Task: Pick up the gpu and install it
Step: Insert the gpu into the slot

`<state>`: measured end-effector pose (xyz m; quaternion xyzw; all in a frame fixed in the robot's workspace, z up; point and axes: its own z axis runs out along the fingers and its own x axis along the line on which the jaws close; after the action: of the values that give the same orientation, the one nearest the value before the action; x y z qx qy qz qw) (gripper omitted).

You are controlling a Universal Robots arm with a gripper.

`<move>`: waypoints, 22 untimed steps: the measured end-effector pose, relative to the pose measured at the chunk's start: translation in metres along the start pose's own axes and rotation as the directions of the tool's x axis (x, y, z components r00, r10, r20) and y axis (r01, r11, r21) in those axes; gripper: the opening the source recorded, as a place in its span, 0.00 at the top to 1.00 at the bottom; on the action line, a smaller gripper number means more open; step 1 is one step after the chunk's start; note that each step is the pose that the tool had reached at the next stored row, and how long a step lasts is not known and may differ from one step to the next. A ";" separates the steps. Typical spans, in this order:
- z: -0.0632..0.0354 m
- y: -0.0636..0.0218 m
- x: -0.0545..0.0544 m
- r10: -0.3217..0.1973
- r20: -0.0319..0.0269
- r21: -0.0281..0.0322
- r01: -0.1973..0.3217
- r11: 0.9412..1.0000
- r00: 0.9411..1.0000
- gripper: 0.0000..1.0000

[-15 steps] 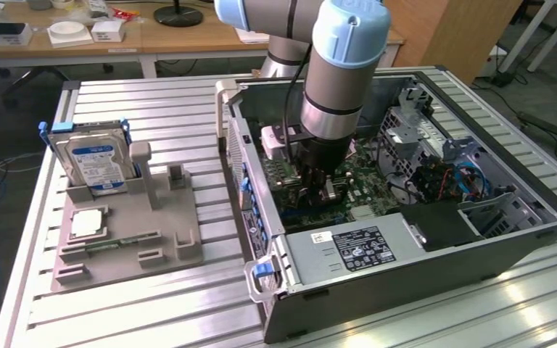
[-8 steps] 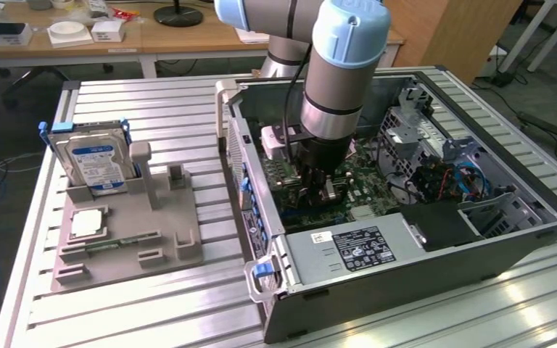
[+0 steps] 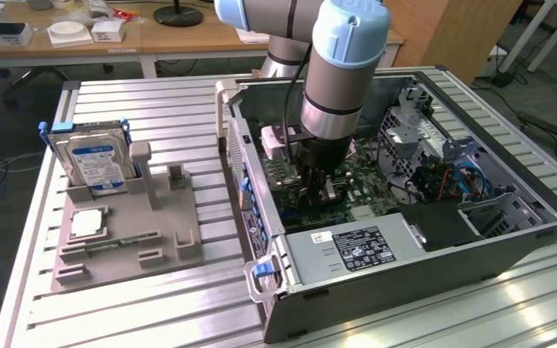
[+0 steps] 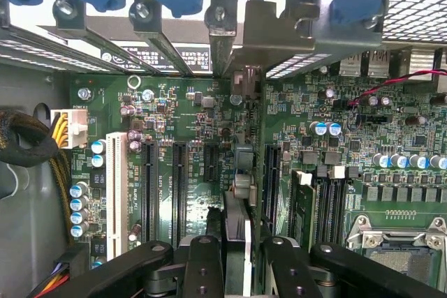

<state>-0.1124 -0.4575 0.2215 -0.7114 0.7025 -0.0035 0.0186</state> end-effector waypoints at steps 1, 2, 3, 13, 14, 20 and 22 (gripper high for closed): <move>0.0000 0.0000 0.000 0.000 0.000 0.000 0.000 1.000 1.000 0.73; 0.0000 0.0000 0.000 0.000 0.000 0.000 0.000 1.000 1.000 0.73; 0.0000 0.0000 0.000 0.000 0.000 0.000 0.000 1.000 1.000 0.73; -0.0005 0.0001 0.000 0.000 0.000 0.000 0.000 1.000 1.000 0.59; -0.0012 0.0000 0.000 0.000 0.000 0.000 0.000 1.000 1.000 0.59; -0.0172 -0.0006 0.000 0.000 0.000 0.001 0.000 1.000 1.000 0.59; -0.0259 -0.0009 -0.001 0.000 0.000 0.001 0.000 1.000 1.000 0.59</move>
<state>-0.1124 -0.4575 0.2475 -0.7115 0.7025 -0.0039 0.0191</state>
